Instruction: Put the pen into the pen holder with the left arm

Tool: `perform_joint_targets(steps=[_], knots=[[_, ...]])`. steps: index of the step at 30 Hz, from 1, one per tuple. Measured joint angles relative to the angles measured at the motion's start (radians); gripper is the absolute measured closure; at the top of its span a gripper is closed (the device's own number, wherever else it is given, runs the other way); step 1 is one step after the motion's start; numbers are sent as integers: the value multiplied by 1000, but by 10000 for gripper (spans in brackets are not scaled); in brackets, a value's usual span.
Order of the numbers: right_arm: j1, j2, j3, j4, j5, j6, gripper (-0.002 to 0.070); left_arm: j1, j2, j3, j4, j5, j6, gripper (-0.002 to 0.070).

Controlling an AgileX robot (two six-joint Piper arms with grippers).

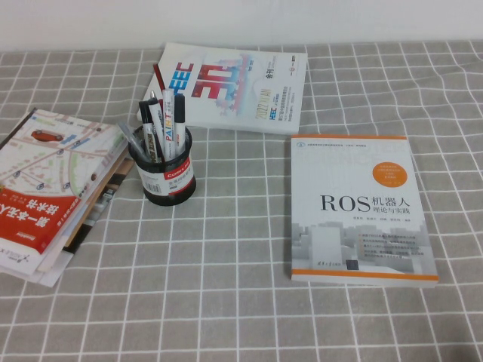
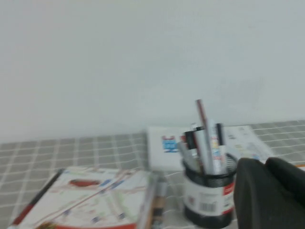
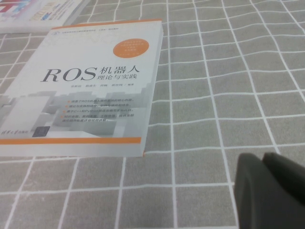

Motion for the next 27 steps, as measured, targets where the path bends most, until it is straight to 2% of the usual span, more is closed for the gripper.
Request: perform_joint_targets(steps=[4, 7, 15, 27], knots=[[0, 0, 0, 0, 0, 0, 691, 109, -19, 13, -55, 43, 51, 675], [0, 0, 0, 0, 0, 0, 691, 148, -21, 64, -85, 28, 58, 675], [0, 0, 0, 0, 0, 0, 691, 150, -21, 248, -95, -126, 27, 675], [0, 0, 0, 0, 0, 0, 691, 150, -21, 252, -15, 110, 26, 675]])
